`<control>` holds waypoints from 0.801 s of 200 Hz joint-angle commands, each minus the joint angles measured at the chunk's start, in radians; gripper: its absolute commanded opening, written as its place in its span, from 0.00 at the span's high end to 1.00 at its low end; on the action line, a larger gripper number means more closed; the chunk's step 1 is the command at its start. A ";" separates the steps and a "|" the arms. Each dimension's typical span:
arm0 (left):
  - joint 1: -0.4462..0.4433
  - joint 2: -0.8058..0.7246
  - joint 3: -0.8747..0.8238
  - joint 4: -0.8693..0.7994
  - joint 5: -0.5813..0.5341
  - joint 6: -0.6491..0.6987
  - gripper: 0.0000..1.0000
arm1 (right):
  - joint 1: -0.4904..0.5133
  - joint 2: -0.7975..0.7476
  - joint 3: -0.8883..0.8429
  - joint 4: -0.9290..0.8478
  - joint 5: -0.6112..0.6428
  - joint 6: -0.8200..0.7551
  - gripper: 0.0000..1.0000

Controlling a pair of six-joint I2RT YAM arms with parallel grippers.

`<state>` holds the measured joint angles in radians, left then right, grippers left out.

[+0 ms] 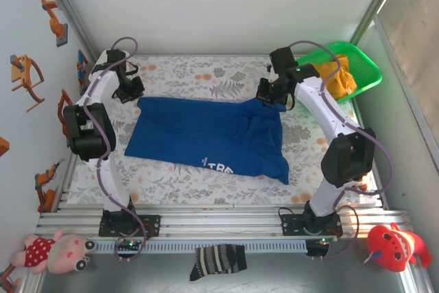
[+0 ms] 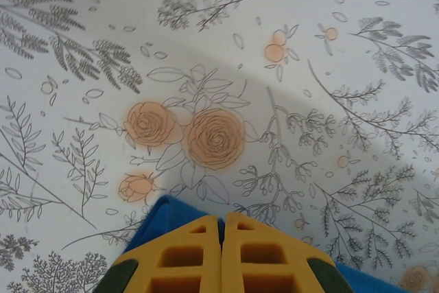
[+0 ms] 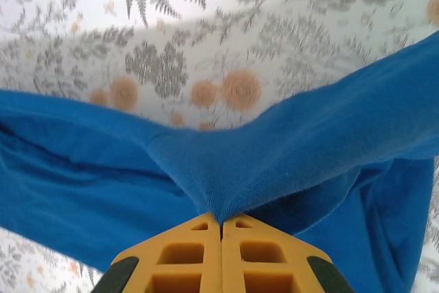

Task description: Fold the inside-out t-shirt

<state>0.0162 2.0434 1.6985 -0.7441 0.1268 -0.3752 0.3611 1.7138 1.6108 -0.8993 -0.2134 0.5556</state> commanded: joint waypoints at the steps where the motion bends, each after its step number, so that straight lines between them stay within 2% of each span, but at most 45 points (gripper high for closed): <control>1: 0.027 -0.057 -0.036 0.005 0.041 -0.050 1.00 | 0.041 -0.081 -0.073 0.010 0.036 0.061 1.00; 66: 0.061 -0.183 -0.224 0.032 0.077 -0.118 1.00 | 0.177 -0.226 -0.272 0.072 0.101 0.203 1.00; 110: 0.077 -0.268 -0.428 0.086 0.036 -0.161 1.00 | 0.278 -0.216 -0.354 0.136 0.104 0.265 1.00; 114: 0.081 -0.266 -0.437 0.085 0.032 -0.161 1.00 | 0.286 -0.209 -0.359 0.138 0.103 0.266 0.95; 120: 0.088 -0.261 -0.444 0.079 0.027 -0.161 0.94 | 0.294 -0.203 -0.365 0.137 0.105 0.265 0.87; 134: 0.101 -0.245 -0.444 0.058 0.016 -0.154 0.70 | 0.298 -0.220 -0.381 0.121 0.130 0.256 0.72; 143: 0.108 -0.246 -0.441 0.047 0.000 -0.147 0.58 | 0.292 -0.251 -0.388 0.103 0.161 0.242 0.68; 160: 0.116 -0.272 -0.435 0.031 -0.025 -0.139 0.46 | 0.262 -0.308 -0.391 0.050 0.207 0.206 0.66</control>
<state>0.1169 1.8004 1.2518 -0.6827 0.1482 -0.5205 0.6559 1.4967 1.2263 -0.7940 -0.1024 0.7876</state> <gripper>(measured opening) 0.488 0.331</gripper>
